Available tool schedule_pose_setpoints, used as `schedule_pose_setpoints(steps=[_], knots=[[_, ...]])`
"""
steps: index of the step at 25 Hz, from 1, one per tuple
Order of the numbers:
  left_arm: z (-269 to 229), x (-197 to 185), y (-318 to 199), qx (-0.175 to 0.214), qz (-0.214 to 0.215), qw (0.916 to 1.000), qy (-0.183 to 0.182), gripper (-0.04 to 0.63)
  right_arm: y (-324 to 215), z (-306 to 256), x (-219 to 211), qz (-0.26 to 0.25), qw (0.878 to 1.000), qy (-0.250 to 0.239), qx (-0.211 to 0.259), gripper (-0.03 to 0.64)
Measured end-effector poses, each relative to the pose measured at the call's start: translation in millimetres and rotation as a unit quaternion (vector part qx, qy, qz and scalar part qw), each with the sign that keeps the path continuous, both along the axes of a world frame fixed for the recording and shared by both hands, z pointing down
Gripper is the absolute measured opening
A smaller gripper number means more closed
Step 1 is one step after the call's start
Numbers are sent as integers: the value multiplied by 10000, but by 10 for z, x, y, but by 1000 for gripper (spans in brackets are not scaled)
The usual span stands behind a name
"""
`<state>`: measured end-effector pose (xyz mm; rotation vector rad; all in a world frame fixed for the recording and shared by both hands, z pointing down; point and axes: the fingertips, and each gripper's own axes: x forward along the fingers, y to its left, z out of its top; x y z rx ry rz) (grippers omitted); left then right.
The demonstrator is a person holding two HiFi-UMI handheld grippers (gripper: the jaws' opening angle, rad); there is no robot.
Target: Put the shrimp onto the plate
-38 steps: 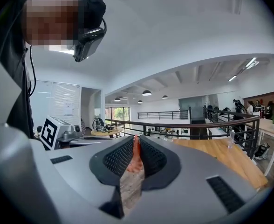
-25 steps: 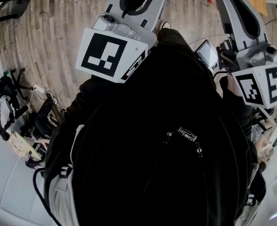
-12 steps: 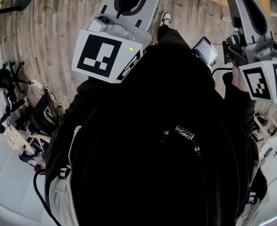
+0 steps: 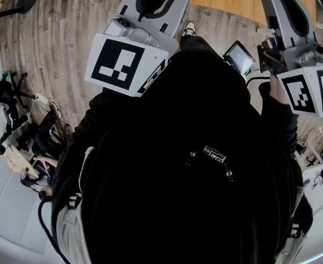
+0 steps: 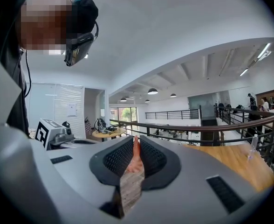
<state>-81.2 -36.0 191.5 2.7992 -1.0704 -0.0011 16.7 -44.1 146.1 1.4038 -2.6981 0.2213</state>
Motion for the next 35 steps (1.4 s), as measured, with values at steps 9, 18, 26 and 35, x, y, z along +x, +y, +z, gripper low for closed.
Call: schedule_pose_setpoints(steps=[9, 18, 26, 35], knots=[[-117, 322, -781, -1, -230, 9997, -123, 5, -863, -71, 328, -223, 9997, -133, -3, 55], [-70, 840, -1134, -76, -141, 9988, -456, 5, -1277, 57, 901, -120, 9990, -431, -63, 55], [-1, 995, -1134, -241, 137, 9975, -646, 5, -1282, 192, 1109, 130, 9982, -531, -253, 55], [-97, 1010, -1524, 16, 793, 9963, -337, 5, -1454, 50, 1103, 738, 9960, -486, -108, 55]])
